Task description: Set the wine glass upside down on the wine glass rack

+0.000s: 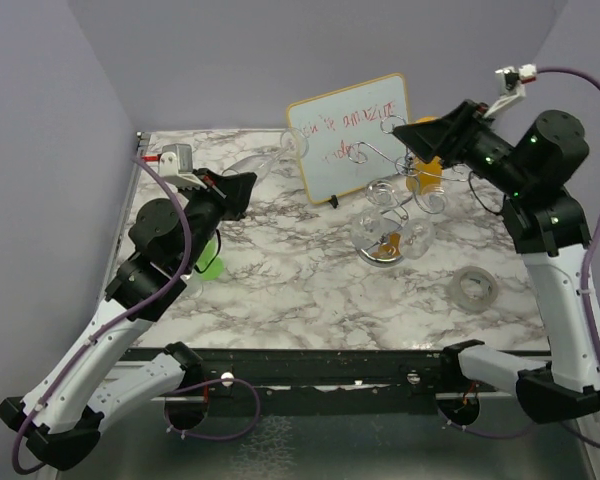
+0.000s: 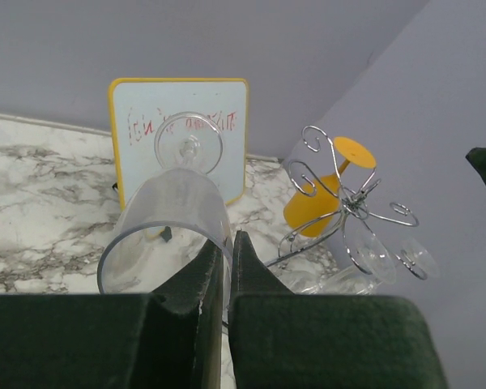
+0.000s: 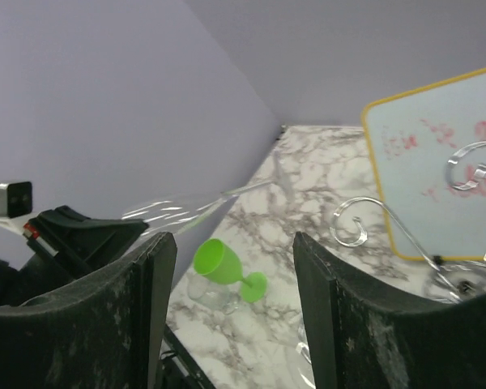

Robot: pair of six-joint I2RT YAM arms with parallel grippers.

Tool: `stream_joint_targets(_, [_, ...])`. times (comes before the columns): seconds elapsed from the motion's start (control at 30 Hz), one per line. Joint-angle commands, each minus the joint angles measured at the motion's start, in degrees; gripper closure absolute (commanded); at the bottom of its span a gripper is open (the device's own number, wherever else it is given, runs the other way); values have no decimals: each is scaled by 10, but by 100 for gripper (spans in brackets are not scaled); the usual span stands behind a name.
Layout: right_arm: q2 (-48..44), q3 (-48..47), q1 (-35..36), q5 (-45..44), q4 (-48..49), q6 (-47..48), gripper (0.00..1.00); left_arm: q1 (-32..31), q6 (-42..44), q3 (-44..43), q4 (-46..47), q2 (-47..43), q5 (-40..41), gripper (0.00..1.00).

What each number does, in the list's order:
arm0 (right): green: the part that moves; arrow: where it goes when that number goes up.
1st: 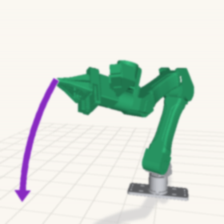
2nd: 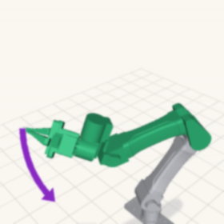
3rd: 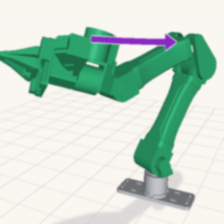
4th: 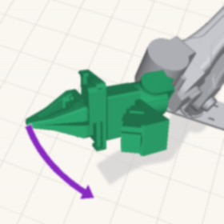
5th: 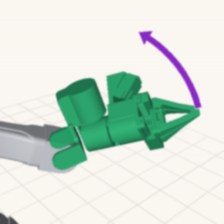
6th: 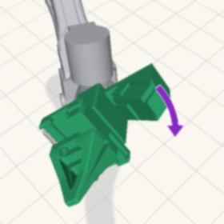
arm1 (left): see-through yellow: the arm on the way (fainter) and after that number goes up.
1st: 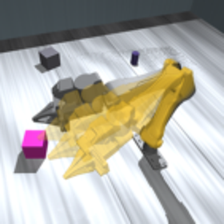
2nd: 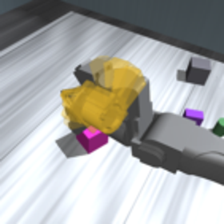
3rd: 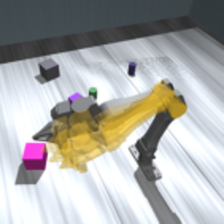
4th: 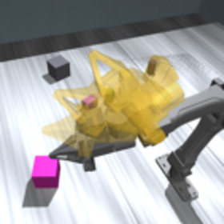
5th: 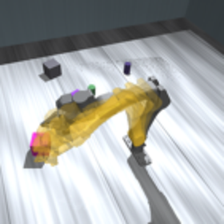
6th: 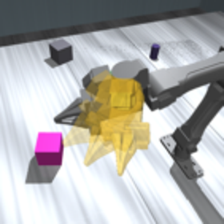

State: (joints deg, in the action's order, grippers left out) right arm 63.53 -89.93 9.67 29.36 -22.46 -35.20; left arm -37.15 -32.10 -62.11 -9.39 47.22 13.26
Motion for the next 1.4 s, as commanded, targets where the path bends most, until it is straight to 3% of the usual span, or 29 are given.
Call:
stream_joint_targets(0.0, [72,-53,127,-68,-4,42,35,-2,-6,8,54,-17,8,100])
stream_joint_targets(0.3, [130,-24,247,-208,121,-36,35,-2,-14,61,112,-69,36,100])
stream_joint_targets(0.67, [195,-26,377,-409,175,-211,35,-2,-11,111,190,-129,37,100])
stream_joint_targets(0.93, [246,-35,388,-399,199,-349,35,-2,-17,110,193,-144,8,100])
stream_joint_targets(1.37, [310,-102,388,-369,219,-378,44,-2,-24,117,190,-161,-15,100])
